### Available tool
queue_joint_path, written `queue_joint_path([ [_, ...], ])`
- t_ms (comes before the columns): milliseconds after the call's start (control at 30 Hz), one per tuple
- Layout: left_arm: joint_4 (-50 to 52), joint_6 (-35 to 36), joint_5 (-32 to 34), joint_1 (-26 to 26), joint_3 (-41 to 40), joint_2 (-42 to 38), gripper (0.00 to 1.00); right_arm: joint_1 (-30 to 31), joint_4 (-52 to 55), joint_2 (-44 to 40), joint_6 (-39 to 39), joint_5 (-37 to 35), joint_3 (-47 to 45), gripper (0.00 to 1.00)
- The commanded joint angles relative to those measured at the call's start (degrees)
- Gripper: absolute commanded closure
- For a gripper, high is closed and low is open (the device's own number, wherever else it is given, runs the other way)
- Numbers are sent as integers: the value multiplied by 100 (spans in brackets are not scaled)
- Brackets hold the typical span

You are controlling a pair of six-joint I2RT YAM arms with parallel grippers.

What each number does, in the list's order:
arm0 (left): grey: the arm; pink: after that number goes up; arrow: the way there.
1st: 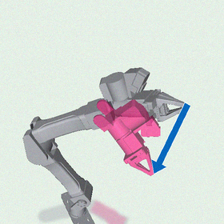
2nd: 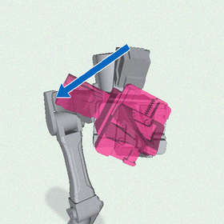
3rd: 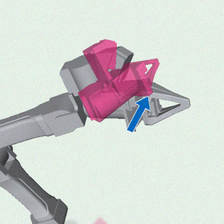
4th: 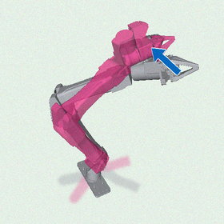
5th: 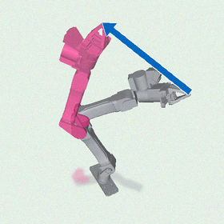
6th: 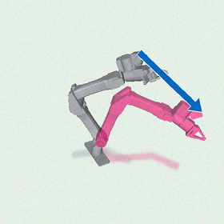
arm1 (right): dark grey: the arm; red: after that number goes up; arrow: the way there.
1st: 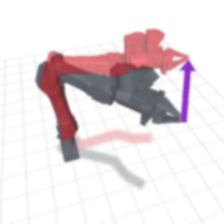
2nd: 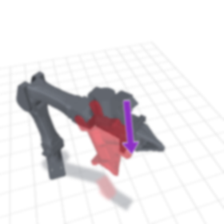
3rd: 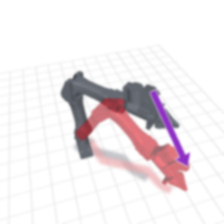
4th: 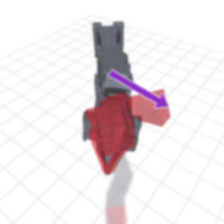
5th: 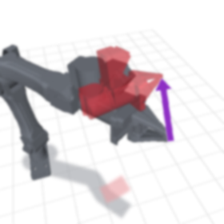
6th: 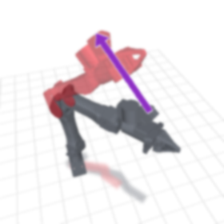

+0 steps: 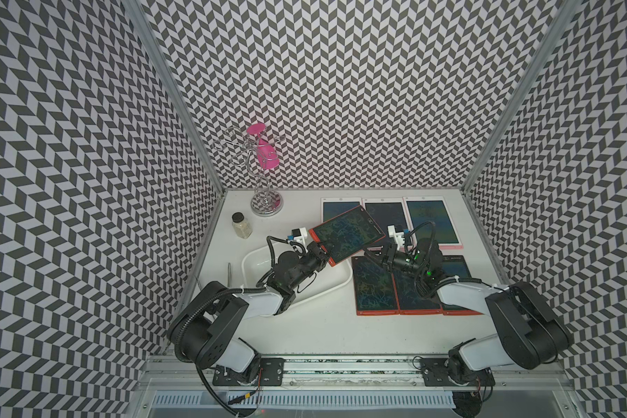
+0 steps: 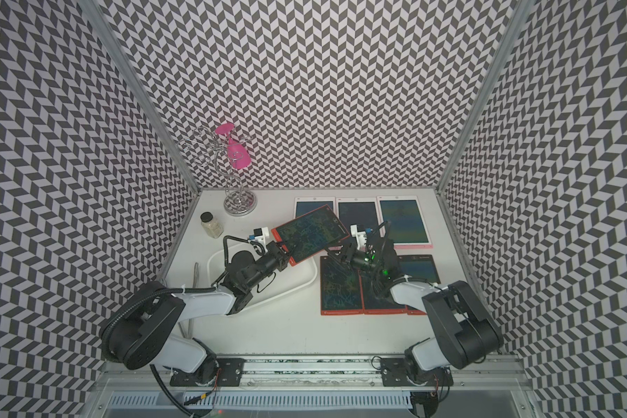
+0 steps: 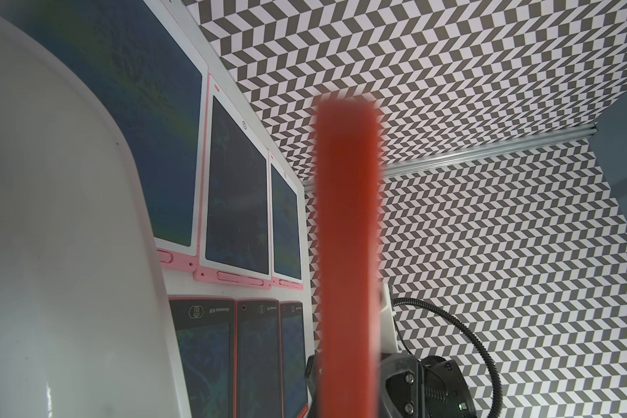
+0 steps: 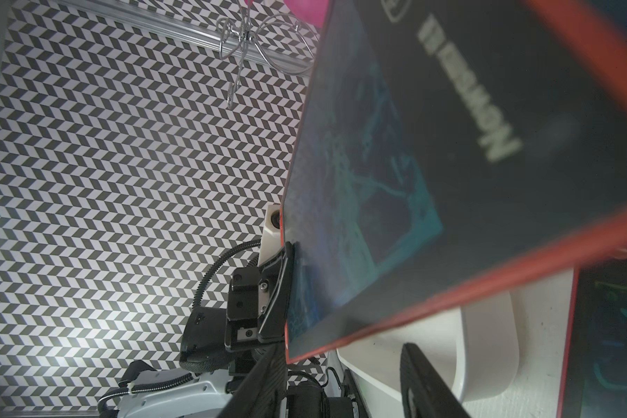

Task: Take out the writing tablet from the storage box
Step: Adjust the writing tablet.

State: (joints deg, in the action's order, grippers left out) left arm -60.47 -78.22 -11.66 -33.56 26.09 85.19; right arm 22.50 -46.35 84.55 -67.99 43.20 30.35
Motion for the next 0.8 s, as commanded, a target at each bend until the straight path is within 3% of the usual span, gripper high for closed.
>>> queue_joint_path([
  [0,-429,-89,6,-36,126,33,100,52,-342,101,59,-73,307,50],
  [367,-322,-176,-450,-80,246,107,100,79,-641,553,46,-1,611,59],
  [767,170,-162,-539,-265,168,-16,100,59,-59,685,396,-163,1083,82],
])
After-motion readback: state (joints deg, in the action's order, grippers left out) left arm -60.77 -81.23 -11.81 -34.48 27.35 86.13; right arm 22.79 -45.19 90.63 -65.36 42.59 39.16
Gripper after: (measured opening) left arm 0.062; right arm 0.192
